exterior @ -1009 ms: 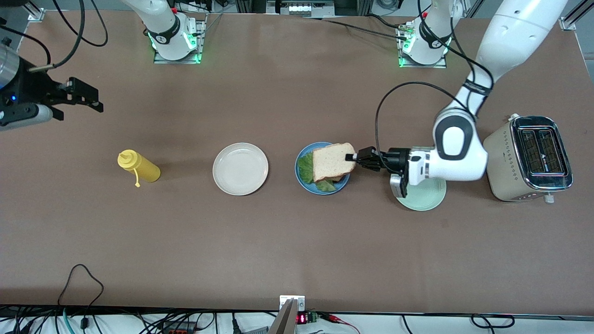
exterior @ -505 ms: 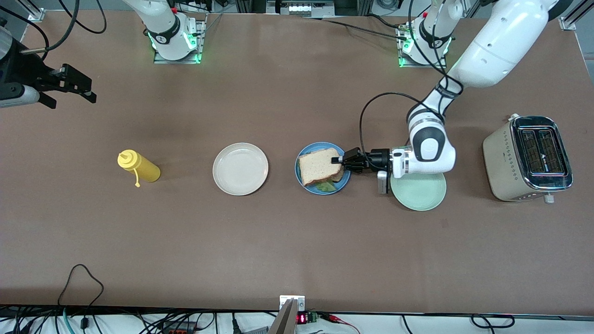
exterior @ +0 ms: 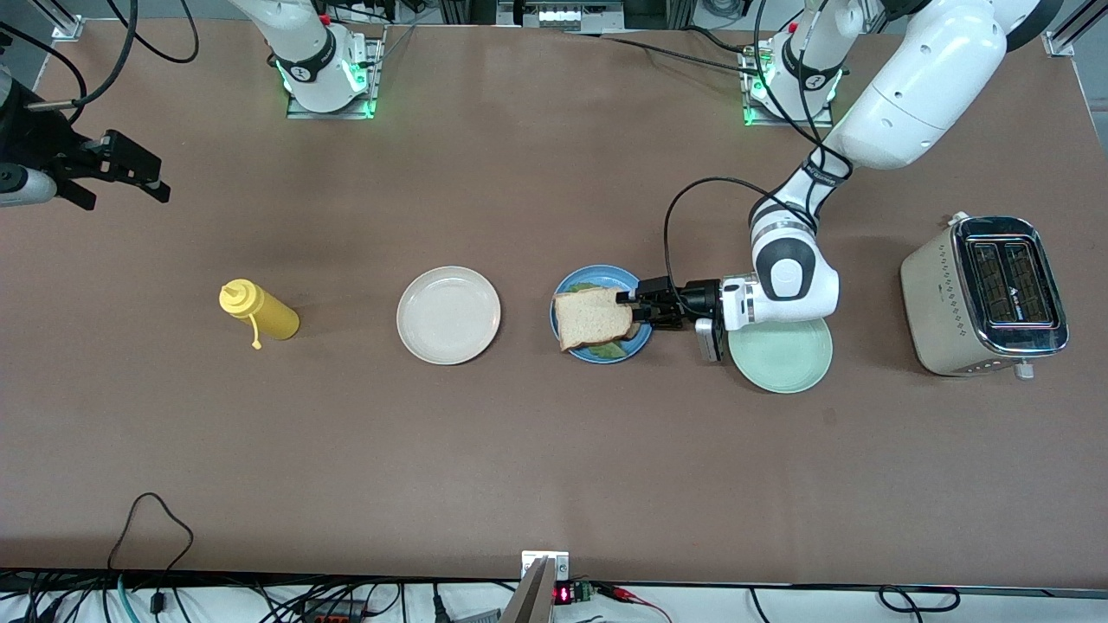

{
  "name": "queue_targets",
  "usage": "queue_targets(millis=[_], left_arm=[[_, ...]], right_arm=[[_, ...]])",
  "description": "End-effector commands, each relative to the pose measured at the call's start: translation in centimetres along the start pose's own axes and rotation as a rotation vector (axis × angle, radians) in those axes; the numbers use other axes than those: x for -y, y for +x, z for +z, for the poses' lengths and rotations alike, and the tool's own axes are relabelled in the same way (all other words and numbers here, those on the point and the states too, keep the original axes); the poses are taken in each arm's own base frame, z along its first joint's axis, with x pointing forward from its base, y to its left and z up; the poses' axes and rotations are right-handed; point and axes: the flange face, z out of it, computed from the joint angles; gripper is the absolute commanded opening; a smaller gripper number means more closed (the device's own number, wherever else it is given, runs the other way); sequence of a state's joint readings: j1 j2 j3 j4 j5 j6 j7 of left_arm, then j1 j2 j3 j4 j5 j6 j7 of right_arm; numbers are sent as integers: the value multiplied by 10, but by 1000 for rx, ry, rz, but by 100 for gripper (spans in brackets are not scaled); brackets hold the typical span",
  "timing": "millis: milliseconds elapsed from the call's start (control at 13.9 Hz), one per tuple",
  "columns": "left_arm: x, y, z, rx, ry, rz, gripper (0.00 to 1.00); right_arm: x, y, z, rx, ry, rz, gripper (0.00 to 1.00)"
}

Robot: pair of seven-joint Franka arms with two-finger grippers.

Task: Make sandwich in blue plate with both arms
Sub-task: 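Lower the bread onto the lettuce and open the left gripper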

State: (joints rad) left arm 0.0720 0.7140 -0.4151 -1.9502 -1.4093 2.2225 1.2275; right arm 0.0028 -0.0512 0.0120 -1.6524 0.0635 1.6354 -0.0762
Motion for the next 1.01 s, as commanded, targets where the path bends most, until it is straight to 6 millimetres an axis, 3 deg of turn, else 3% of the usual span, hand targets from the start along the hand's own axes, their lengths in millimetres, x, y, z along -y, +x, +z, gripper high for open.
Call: queue_targets(millis=[0, 288, 577, 937], left_arm=[[-32, -2, -40, 73, 105, 72, 100], [-75, 15, -89, 333, 282, 100, 100], [-121, 34, -137, 555, 585, 85, 100], [-145, 25, -167, 739, 933, 49, 100]], right_arm=[[-2, 0, 4, -7, -54, -20, 100], [-8, -2, 3, -5, -68, 5, 100], [-4, -2, 3, -9, -61, 1, 100], [-3, -4, -5, -24, -58, 1, 100]])
